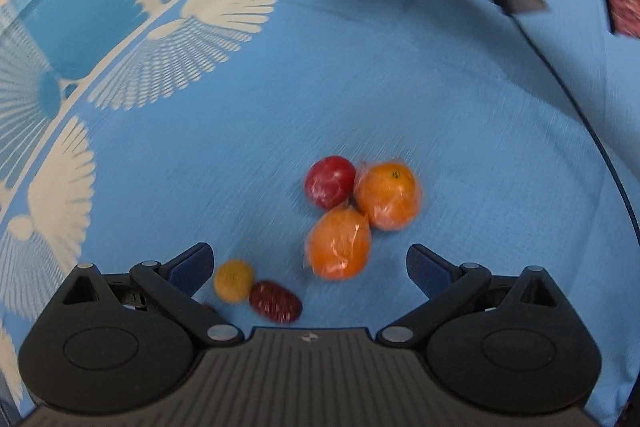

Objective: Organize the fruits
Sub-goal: 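Grasp a bagged orange with the left tool while the right tool grasps an orange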

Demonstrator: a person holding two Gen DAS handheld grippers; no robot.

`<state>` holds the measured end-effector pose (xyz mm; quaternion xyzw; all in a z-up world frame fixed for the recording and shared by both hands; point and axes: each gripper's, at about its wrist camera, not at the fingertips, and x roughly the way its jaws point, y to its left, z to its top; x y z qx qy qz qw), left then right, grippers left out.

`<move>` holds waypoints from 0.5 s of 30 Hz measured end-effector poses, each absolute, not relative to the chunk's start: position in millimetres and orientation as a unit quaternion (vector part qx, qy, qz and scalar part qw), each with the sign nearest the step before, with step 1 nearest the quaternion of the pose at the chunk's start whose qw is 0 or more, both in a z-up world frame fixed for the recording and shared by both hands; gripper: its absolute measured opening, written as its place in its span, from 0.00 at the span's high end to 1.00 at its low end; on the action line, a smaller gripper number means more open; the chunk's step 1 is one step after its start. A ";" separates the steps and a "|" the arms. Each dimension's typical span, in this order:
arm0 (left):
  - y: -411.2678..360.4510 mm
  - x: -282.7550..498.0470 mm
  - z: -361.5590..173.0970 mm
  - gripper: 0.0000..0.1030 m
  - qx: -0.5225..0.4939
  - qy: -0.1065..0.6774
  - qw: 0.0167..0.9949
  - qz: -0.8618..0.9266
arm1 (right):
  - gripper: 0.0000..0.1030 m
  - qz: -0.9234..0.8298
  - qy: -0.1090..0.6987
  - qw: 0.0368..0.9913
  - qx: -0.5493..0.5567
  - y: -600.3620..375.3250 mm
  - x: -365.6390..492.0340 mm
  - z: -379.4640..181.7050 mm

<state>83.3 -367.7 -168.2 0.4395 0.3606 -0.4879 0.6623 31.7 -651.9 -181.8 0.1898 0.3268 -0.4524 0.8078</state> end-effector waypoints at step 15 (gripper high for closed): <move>-349.8 63.9 -138.9 0.65 0.383 0.391 0.674 -0.496 | 0.65 -0.419 0.308 0.847 0.111 -605.6 14.5 -160.3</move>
